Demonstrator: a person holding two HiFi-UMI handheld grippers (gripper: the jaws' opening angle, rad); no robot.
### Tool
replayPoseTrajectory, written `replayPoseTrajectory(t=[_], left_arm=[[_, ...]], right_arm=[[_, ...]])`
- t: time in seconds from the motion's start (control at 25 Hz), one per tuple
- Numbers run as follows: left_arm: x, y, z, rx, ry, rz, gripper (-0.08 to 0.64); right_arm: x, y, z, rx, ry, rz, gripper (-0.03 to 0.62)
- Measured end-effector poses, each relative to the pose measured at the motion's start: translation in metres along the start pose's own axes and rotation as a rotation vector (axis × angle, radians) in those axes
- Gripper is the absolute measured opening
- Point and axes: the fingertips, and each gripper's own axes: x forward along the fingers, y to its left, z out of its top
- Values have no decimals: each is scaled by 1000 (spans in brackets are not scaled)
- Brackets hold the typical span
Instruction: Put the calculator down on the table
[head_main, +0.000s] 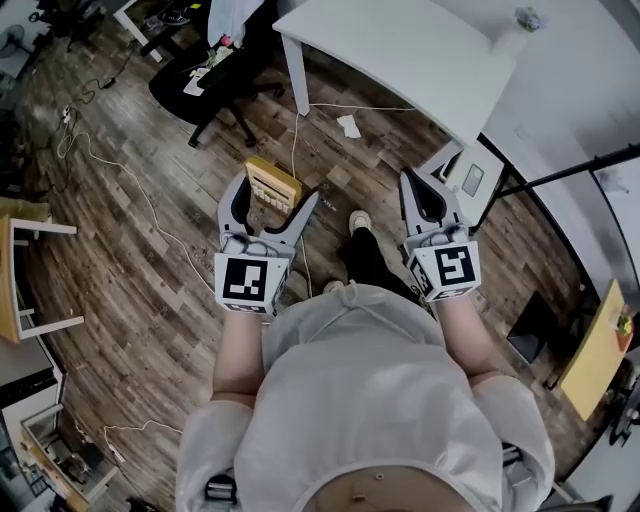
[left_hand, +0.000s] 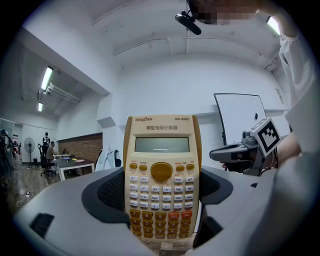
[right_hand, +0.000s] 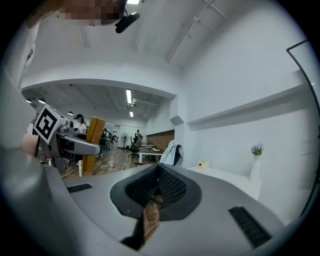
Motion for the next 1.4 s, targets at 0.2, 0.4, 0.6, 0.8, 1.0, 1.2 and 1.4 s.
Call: replayPoseTrajectory(t=[0.2, 0.4, 0.6, 0.8, 1.0, 1.2, 1.4], left_arm=[[34, 25, -8, 9, 19, 54, 407], [99, 49, 5, 15, 4, 88, 407], [182, 60, 19, 6, 4, 81, 407], [265, 66, 20, 8, 2, 61, 407], [329, 57, 22, 5, 11, 17, 407], [386, 51, 7, 10, 46, -69, 407], [450, 54, -2, 21, 54, -184, 407]], right_arm=[[54, -19, -8, 19, -9, 50, 5], [115, -60, -1, 2, -15, 80, 5], [169, -124, 7, -10, -8, 88, 5], [210, -193, 0, -5, 5, 61, 5], [229, -250, -8, 20, 27, 17, 5], [246, -287, -23, 47, 47, -50, 5], [271, -319, -35, 65, 68, -146, 5]])
